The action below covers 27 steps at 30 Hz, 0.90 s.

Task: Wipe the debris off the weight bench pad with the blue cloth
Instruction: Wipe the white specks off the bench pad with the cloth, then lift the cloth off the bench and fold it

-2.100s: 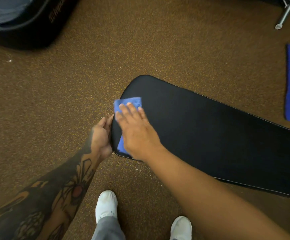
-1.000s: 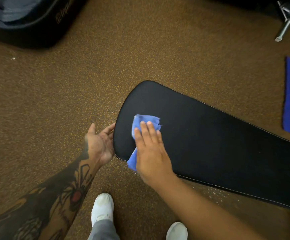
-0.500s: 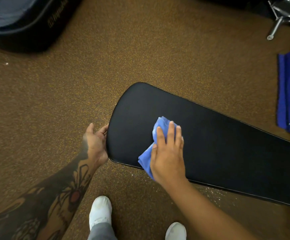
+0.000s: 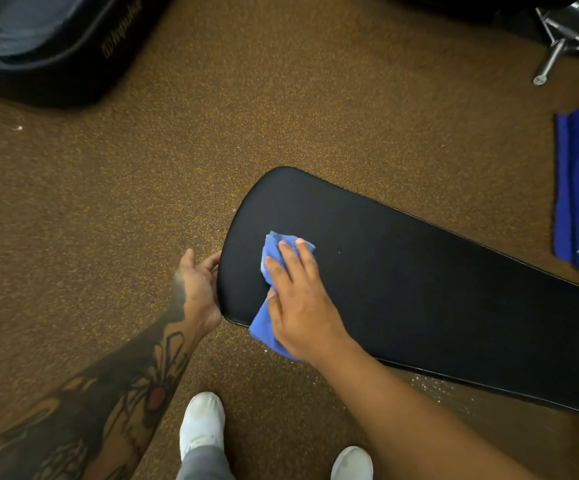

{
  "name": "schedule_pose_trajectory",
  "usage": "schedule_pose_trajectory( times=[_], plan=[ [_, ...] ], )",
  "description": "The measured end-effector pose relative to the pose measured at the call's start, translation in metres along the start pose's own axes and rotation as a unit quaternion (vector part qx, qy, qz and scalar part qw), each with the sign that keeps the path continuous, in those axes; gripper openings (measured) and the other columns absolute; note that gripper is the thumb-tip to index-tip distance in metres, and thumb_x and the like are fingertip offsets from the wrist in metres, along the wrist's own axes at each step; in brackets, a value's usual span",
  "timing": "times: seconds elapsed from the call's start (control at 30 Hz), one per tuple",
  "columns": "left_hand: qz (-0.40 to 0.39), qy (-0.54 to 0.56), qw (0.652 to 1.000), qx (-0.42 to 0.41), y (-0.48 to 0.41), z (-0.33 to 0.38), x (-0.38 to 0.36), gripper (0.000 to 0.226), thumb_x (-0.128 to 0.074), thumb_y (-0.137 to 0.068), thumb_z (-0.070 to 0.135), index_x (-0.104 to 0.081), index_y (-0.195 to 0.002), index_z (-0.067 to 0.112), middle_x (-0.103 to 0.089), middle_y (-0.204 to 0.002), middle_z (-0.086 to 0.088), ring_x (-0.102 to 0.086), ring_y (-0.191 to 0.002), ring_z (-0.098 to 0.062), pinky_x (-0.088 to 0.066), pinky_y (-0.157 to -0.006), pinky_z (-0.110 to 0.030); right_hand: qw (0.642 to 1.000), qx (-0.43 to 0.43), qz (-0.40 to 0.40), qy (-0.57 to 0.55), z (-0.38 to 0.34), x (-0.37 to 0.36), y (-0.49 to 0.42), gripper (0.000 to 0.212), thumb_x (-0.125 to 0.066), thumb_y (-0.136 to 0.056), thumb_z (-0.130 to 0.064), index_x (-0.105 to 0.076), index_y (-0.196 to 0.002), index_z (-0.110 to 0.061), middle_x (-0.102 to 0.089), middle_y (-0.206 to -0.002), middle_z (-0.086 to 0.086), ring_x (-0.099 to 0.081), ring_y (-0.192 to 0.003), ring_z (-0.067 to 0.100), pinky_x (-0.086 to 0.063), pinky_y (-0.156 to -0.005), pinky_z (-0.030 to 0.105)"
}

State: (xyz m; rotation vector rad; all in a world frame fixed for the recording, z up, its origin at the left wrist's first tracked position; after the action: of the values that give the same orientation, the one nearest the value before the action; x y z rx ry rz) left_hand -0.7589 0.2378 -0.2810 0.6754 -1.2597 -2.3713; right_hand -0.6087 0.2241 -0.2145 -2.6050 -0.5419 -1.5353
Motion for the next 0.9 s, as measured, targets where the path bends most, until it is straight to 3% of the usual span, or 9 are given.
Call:
schedule_pose_trajectory(
  times=[0.07, 0.17, 0.3, 0.47, 0.57, 0.67, 0.73, 0.8, 0.9],
  plan=[
    [0.09, -0.086, 0.991, -0.042, 0.003, 0.002, 0.007, 0.06, -0.029, -0.1, 0.057, -0.063, -0.114, 0.01, -0.071, -0.113, -0.014, -0.067, -0.098, -0.028, -0.051, -0.082, -0.037, 1.0, -0.003, 0.016, -0.003, -0.004, 0.008, -0.002, 0.053, -0.033, -0.097, -0.032, -0.043, -0.142, -0.006, -0.038, -0.152, 0.017, -0.023, -0.146, 0.037, -0.023, -0.118, 0.053],
    [0.237, -0.306, 0.903, -0.186, 0.03, 0.013, 0.018, 0.044, -0.049, -0.093, 0.046, -0.06, -0.114, 0.009, -0.063, -0.115, -0.011, -0.058, -0.102, -0.03, -0.04, -0.087, -0.036, 0.997, -0.044, 0.057, 0.03, 0.001, 0.032, -0.022, 0.05, -0.036, -0.097, -0.032, -0.044, -0.141, -0.008, -0.049, -0.139, 0.011, -0.038, -0.136, 0.034, -0.02, -0.117, 0.058],
    [0.2, -0.411, 0.826, -0.331, 0.086, -0.004, 0.002, 0.039, -0.071, -0.082, 0.04, -0.055, -0.109, 0.018, -0.053, -0.106, 0.0, -0.055, -0.1, -0.025, -0.044, -0.094, -0.047, 0.986, -0.081, -0.051, 0.137, -0.002, 0.044, -0.049, 0.048, -0.049, -0.097, -0.041, -0.04, -0.138, -0.017, -0.052, -0.126, 0.004, -0.043, -0.124, 0.028, -0.004, -0.118, 0.06],
    [0.148, -0.551, 0.748, -0.339, 0.101, -0.023, -0.022, 0.053, -0.074, -0.082, 0.05, -0.057, -0.121, 0.018, -0.055, -0.113, 0.001, -0.051, -0.109, -0.024, -0.036, -0.093, -0.046, 0.971, -0.147, -0.141, 0.128, 0.004, 0.049, -0.06, 0.046, -0.058, -0.093, -0.045, -0.05, -0.127, -0.014, -0.052, -0.126, 0.009, -0.037, -0.13, 0.034, -0.006, -0.117, 0.062],
    [0.139, -0.605, 0.712, -0.328, 0.095, -0.016, -0.031, 0.059, -0.066, -0.084, 0.061, -0.056, -0.126, 0.02, -0.057, -0.12, -0.001, -0.049, -0.114, -0.024, -0.035, -0.093, -0.044, 0.966, -0.129, -0.169, 0.144, 0.003, 0.054, -0.062, 0.044, -0.055, -0.095, -0.042, -0.052, -0.131, -0.017, -0.045, -0.13, 0.01, -0.031, -0.131, 0.035, -0.007, -0.117, 0.062],
    [0.14, -0.655, 0.667, -0.326, 0.093, -0.01, -0.036, 0.062, -0.053, -0.086, 0.07, -0.057, -0.126, 0.022, -0.057, -0.119, -0.001, -0.048, -0.113, -0.024, -0.035, -0.09, -0.041, 0.973, -0.104, -0.172, 0.11, -0.002, 0.064, -0.063, 0.043, -0.052, -0.095, -0.04, -0.049, -0.131, -0.017, -0.047, -0.13, 0.011, -0.036, -0.127, 0.035, -0.023, -0.114, 0.054],
    [0.128, -0.677, 0.639, -0.341, 0.092, -0.008, -0.038, 0.06, -0.048, -0.085, 0.073, -0.06, -0.116, 0.023, -0.055, -0.109, 0.0, -0.048, -0.106, -0.023, -0.032, -0.082, -0.038, 0.977, -0.102, -0.181, 0.041, -0.003, 0.072, -0.063, 0.03, -0.053, -0.095, -0.035, -0.05, -0.117, -0.016, -0.056, -0.116, 0.01, -0.051, -0.113, 0.033, -0.041, -0.094, 0.043],
    [0.101, -0.679, 0.638, -0.349, 0.088, -0.006, -0.039, 0.054, -0.051, -0.085, 0.072, -0.058, -0.103, 0.022, -0.048, -0.098, 0.004, -0.046, -0.101, -0.022, -0.03, -0.079, -0.037, 0.978, -0.101, -0.18, -0.035, -0.002, 0.079, -0.063, 0.019, -0.058, -0.093, -0.03, -0.048, -0.097, -0.014, -0.057, -0.094, 0.006, -0.058, -0.09, 0.03, -0.043, -0.069, 0.036],
    [0.055, -0.619, 0.693, -0.365, 0.087, 0.0, -0.043, 0.042, -0.067, -0.084, 0.058, -0.044, -0.083, 0.023, -0.042, -0.081, 0.008, -0.042, -0.085, -0.019, -0.03, -0.075, -0.036, 0.978, -0.094, -0.153, -0.106, 0.0, 0.093, -0.066, 0.023, -0.065, -0.088, -0.025, -0.051, -0.095, -0.009, -0.058, -0.088, 0.006, -0.057, -0.081, 0.026, -0.04, -0.063, 0.034]
  ],
)
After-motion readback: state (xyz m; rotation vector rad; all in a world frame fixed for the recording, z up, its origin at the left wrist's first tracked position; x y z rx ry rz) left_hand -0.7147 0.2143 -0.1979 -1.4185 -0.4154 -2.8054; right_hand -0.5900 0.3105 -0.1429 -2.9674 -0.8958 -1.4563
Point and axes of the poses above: each hand's wrist, its own y-axis away from the middle knuckle, its own x-axis out of the back of the hand, z = x × y, the point moved 6 cm from there along -y, towards the middle knuckle
